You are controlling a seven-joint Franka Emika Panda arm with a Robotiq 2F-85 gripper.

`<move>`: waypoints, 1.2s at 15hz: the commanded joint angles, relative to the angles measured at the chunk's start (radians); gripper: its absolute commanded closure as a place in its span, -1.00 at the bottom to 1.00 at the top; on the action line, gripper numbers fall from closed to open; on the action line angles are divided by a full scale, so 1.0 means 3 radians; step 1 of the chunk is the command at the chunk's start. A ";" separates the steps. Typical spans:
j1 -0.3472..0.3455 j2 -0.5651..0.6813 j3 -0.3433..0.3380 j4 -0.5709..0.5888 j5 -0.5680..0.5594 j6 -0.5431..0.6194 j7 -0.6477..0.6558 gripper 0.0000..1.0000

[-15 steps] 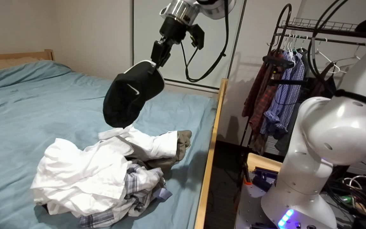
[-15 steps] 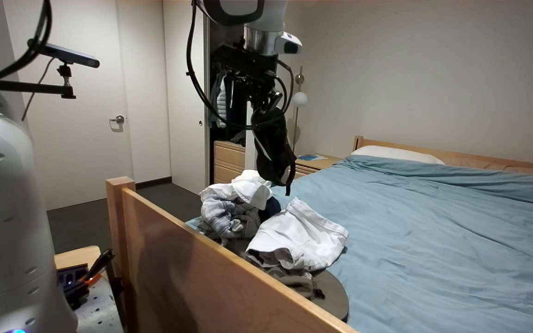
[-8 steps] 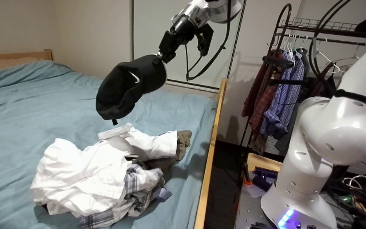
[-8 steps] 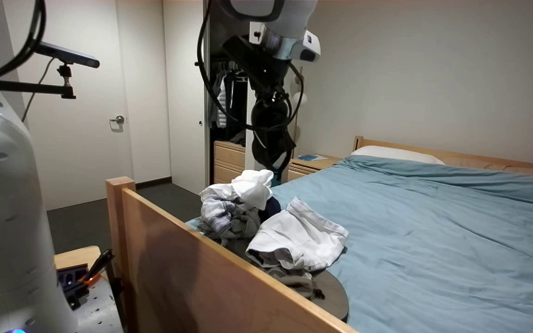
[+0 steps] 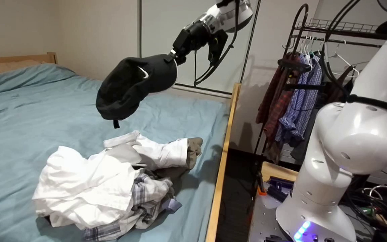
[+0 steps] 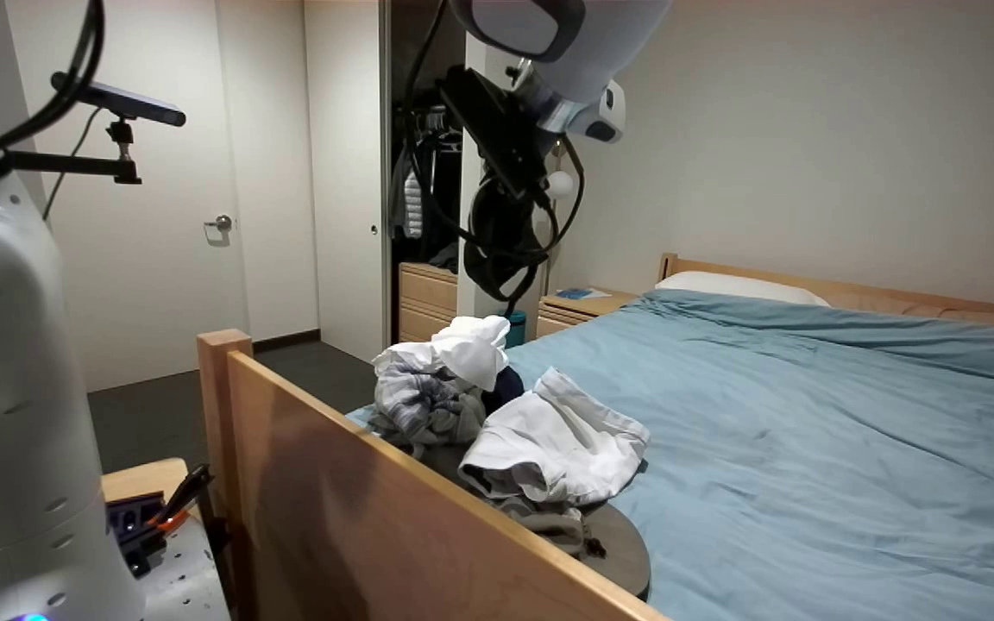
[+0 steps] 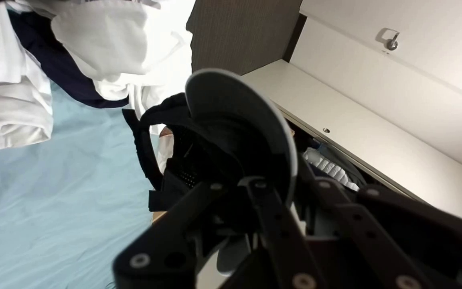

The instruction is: Move the black cap to the right

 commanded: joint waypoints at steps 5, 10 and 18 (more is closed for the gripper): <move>-0.0308 0.0296 0.0192 0.0010 0.0612 -0.0301 -0.0125 0.86; -0.0597 0.0643 0.0212 -0.0191 0.0939 -0.0059 0.0047 0.85; -0.0874 0.0749 0.0217 -0.0418 0.1152 0.0548 -0.0055 0.85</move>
